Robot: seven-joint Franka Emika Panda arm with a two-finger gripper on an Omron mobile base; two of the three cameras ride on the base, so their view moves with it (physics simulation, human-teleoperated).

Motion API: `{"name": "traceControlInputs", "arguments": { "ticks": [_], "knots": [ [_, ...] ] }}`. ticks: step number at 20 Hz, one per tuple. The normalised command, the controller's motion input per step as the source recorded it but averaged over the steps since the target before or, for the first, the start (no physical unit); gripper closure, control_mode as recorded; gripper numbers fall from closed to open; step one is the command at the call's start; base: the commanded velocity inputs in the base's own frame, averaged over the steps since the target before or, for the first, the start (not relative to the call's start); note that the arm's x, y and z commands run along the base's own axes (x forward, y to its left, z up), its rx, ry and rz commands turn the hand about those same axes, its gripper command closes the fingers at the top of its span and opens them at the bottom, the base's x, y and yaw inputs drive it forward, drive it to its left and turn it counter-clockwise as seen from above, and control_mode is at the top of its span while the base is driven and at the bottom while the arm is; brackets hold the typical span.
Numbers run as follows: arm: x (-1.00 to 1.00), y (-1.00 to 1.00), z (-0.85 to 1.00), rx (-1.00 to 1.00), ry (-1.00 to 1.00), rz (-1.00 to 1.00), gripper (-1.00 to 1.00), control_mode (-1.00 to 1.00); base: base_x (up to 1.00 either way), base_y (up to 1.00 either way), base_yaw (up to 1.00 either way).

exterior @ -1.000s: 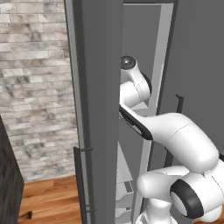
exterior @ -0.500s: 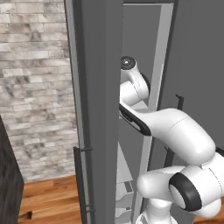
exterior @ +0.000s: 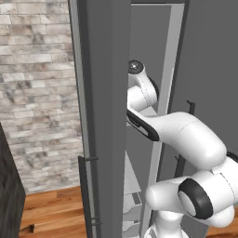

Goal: Open the freezer door, pick up the ice cube tray from the freezer, and place it on the dining counter.

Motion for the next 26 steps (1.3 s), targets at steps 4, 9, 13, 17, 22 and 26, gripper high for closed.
{"name": "traceControlInputs", "arguments": {
  "ticks": [4,9,13,17,22,26],
  "knots": [
    [0.0,0.0,-0.02,0.0,0.0,0.0,1.0,-1.0,0.0,0.0,0.0],
    [0.0,0.0,0.0,0.0,0.0,0.0,1.0,-1.0,0.0,0.0,0.0],
    [-0.03,0.0,0.0,0.0,-0.05,0.0,1.0,-1.0,0.0,0.0,0.0],
    [-0.26,0.0,0.06,0.0,-0.25,0.0,1.0,-1.0,0.0,0.0,0.0],
    [-0.28,0.0,0.13,0.0,-0.23,0.0,1.0,-1.0,0.0,0.0,0.0],
    [-0.06,0.0,0.28,0.0,-0.13,0.0,1.0,-1.0,0.0,0.0,0.0]
  ]
}}
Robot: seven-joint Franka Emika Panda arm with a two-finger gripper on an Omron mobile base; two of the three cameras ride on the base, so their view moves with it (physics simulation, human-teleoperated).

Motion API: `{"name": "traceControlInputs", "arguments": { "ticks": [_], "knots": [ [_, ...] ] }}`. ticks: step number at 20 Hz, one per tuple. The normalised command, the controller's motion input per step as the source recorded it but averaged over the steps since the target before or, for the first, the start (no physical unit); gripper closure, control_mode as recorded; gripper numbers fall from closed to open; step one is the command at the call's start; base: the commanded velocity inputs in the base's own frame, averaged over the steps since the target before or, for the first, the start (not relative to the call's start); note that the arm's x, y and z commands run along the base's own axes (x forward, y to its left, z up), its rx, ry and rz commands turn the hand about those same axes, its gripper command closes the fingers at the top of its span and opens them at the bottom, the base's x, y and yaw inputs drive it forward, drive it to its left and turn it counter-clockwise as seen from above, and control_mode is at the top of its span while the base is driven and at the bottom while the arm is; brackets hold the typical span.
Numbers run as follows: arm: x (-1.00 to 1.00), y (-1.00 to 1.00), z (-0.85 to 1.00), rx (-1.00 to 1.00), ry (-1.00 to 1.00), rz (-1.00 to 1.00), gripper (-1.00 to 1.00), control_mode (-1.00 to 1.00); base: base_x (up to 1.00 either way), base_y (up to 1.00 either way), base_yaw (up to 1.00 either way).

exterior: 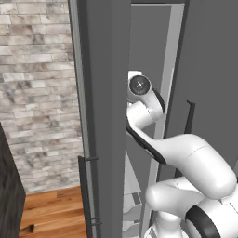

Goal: Open the freezer door, pick up the ice cube tray from the freezer, and place it on the dining counter.

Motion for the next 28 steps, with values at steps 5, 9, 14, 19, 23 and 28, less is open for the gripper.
{"name": "traceControlInputs", "arguments": {
  "ticks": [5,9,14,19,23,28],
  "knots": [
    [0.0,0.0,0.44,0.0,-0.04,0.0,1.0,-1.0,0.0,0.0,0.0],
    [0.0,0.0,0.56,0.0,0.0,0.0,1.0,-1.0,0.0,0.0,0.0],
    [-0.22,0.0,0.51,0.0,0.0,0.0,1.0,-1.0,0.0,0.0,0.0],
    [-0.57,0.0,0.09,0.0,-0.03,0.0,1.0,-1.0,0.0,0.0,0.0],
    [-0.79,0.0,0.02,0.0,-0.03,0.01,1.0,-1.0,0.0,0.0,0.0],
    [-0.79,0.0,0.15,0.0,-0.01,0.01,1.0,-1.0,0.0,0.0,0.0]
  ]
}}
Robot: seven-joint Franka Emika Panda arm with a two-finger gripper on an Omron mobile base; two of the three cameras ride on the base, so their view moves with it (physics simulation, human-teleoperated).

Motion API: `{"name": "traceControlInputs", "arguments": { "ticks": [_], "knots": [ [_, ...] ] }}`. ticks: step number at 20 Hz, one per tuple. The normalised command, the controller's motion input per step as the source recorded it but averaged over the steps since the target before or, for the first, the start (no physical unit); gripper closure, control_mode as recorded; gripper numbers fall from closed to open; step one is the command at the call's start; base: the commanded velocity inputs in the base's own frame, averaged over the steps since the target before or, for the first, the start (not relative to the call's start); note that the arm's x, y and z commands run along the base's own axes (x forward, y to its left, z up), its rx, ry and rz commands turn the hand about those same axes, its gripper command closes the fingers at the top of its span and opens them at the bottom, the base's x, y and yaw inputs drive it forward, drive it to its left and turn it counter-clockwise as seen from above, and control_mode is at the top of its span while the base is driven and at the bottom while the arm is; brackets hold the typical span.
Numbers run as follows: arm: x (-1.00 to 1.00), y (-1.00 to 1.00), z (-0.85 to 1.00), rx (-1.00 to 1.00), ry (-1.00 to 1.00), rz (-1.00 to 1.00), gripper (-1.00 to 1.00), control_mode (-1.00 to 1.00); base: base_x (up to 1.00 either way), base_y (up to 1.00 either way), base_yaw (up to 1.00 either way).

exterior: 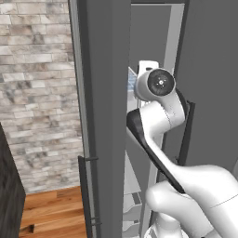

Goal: Open the freezer door, pick up the ice cube tray from the freezer, and place it on the dining counter.

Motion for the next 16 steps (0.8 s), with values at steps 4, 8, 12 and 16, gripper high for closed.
{"name": "traceControlInputs", "arguments": {
  "ticks": [4,8,12,16],
  "knots": [
    [-0.65,-0.01,0.15,0.0,0.0,0.02,1.0,-1.0,0.0,0.0,0.0],
    [-0.57,-0.19,0.08,0.0,0.0,0.01,1.0,-1.0,0.0,0.0,0.0],
    [-0.57,-0.23,0.15,0.0,0.0,0.0,1.0,-1.0,0.0,0.0,0.0],
    [-0.56,-0.08,0.08,0.0,0.0,0.02,1.0,-1.0,0.0,0.0,0.0]
  ]
}}
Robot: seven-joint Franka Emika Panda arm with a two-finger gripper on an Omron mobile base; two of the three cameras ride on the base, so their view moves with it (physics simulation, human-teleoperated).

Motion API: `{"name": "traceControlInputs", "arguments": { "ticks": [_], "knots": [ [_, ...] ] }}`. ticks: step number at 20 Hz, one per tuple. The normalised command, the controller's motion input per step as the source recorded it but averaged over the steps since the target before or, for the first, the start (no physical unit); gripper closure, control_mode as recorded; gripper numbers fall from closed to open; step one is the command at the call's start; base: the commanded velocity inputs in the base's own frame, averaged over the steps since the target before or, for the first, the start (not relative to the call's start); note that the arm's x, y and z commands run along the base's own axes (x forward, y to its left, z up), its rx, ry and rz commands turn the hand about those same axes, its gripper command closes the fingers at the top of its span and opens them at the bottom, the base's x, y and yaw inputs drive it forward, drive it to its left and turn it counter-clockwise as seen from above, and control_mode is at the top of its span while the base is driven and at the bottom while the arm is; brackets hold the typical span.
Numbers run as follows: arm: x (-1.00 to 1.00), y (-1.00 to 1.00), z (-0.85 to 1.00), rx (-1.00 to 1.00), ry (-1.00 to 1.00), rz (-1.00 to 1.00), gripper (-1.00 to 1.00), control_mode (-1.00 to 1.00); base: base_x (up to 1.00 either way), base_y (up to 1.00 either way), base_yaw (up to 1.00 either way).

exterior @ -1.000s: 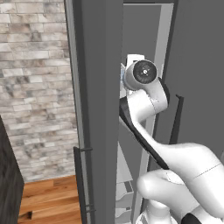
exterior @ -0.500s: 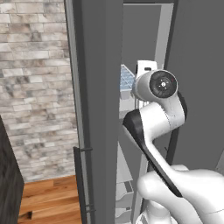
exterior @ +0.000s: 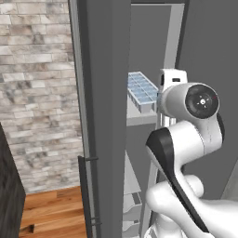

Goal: Open the freezer door, pick up the ice cube tray from the freezer, and place it on the dining counter.

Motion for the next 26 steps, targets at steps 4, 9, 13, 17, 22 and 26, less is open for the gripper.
{"name": "traceControlInputs", "arguments": {
  "ticks": [4,9,13,17,22,26],
  "knots": [
    [-0.61,-0.07,0.07,0.0,0.0,0.0,1.0,-1.0,0.0,0.0,0.0],
    [-0.54,-0.06,0.09,0.0,0.02,0.0,1.0,-1.0,0.0,0.0,0.0],
    [-0.33,0.0,0.09,0.0,0.07,0.0,1.0,-1.0,0.0,0.0,0.0],
    [-0.27,0.0,0.12,0.0,0.09,0.0,1.0,-1.0,0.0,0.0,0.0],
    [-0.2,-0.04,0.18,0.0,0.05,0.0,1.0,-1.0,0.0,0.0,0.0],
    [-0.22,-0.13,0.13,0.0,0.0,0.0,1.0,-1.0,0.0,0.0,0.0]
  ]
}}
